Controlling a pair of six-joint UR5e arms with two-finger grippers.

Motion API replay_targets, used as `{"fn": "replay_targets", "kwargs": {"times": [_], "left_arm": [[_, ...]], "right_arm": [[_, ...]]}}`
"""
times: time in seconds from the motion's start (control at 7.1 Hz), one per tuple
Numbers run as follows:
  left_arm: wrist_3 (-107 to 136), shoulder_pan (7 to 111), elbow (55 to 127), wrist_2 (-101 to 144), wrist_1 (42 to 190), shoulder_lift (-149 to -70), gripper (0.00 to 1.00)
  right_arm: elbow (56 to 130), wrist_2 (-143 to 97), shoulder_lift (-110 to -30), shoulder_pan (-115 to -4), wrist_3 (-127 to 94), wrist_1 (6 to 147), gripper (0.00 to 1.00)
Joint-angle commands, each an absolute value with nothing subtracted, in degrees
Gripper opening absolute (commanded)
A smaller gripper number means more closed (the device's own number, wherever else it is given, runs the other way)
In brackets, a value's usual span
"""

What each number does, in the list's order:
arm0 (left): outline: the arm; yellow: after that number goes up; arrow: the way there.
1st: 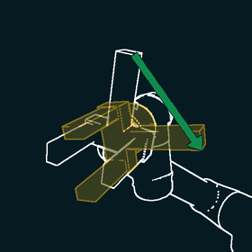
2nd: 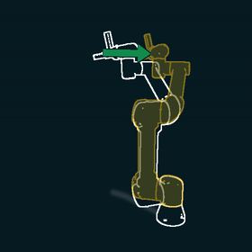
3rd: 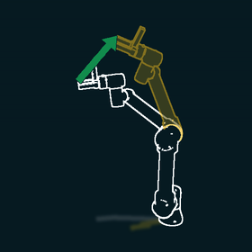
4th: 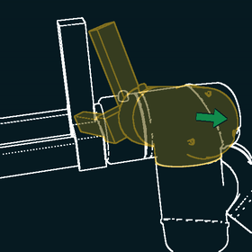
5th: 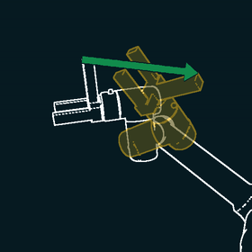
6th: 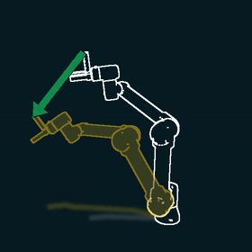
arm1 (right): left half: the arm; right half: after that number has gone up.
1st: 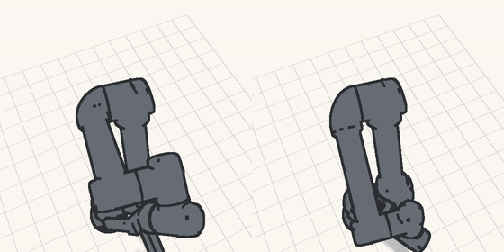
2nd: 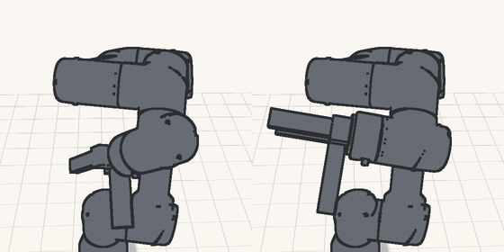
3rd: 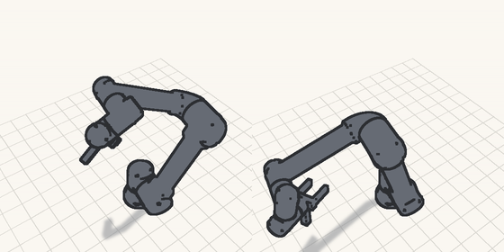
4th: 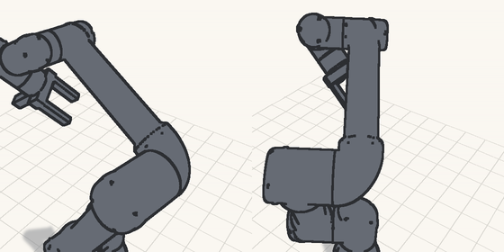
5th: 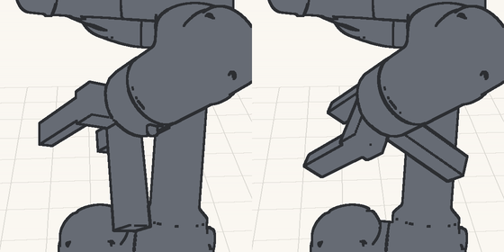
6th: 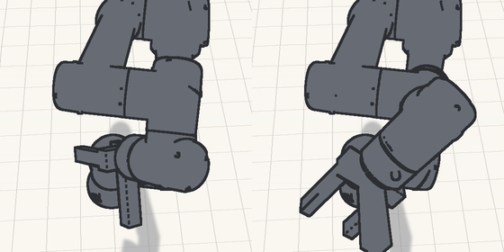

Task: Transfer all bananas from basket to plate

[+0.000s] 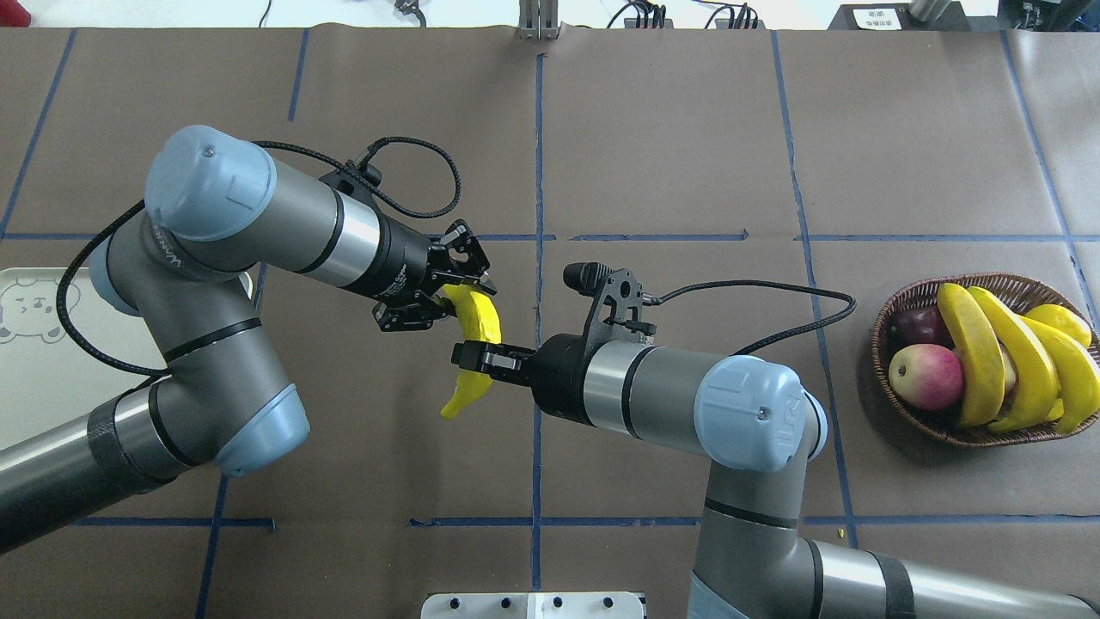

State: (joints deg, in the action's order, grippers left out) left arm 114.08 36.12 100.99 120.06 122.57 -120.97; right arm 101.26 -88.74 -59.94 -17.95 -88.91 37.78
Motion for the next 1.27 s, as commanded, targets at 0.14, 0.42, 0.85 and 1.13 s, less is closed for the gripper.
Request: {"fn": "replay_targets", "kwargs": {"times": [0.14,0.42,0.85,1.13], "left_arm": [[114.08,36.12,100.99,120.06,123.13,-120.76,0.0],[114.08,36.12,101.16,120.06,123.13,-120.41,0.0],[113.29,37.87,102.74,119.88,122.87,-114.12,0.0],[111.38,42.52,103.01,120.06,122.52,-107.7,0.0]], "right_arm": [[103.17,-88.77,-60.03,-17.32,-89.73,37.62,0.99],[104.23,-89.64,-60.29,-17.58,-89.65,37.97,1.0],[108.7,-98.33,-67.73,-21.17,-89.56,38.58,1.0],[110.21,-107.62,-73.71,-27.12,-89.56,39.8,1.0]]}}
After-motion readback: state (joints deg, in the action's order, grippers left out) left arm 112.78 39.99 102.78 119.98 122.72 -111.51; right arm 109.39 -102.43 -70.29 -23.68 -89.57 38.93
